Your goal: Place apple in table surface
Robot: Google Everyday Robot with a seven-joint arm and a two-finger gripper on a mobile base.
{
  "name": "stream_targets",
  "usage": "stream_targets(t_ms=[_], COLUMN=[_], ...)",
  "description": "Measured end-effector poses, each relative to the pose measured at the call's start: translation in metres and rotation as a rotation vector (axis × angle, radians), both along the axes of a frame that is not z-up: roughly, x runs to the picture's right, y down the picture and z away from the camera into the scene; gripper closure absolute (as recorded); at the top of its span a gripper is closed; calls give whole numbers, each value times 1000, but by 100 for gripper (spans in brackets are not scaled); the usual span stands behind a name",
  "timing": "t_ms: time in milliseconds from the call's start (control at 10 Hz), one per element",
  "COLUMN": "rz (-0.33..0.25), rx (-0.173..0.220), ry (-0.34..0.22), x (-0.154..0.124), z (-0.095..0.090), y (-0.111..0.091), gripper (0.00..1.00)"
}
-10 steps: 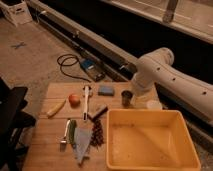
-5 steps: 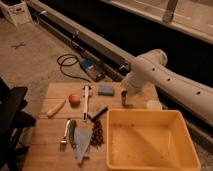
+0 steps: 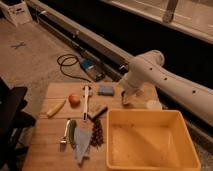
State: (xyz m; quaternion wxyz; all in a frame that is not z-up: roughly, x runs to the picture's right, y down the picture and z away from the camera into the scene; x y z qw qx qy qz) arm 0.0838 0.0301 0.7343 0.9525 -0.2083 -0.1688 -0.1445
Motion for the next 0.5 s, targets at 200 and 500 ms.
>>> stream_targets(t_ms=[200, 500], rz=[-36, -69], rx=[-2, -9], ry=[-74, -187], x=[-47, -117], z=[16, 37], y=[0, 2], gripper=[35, 35])
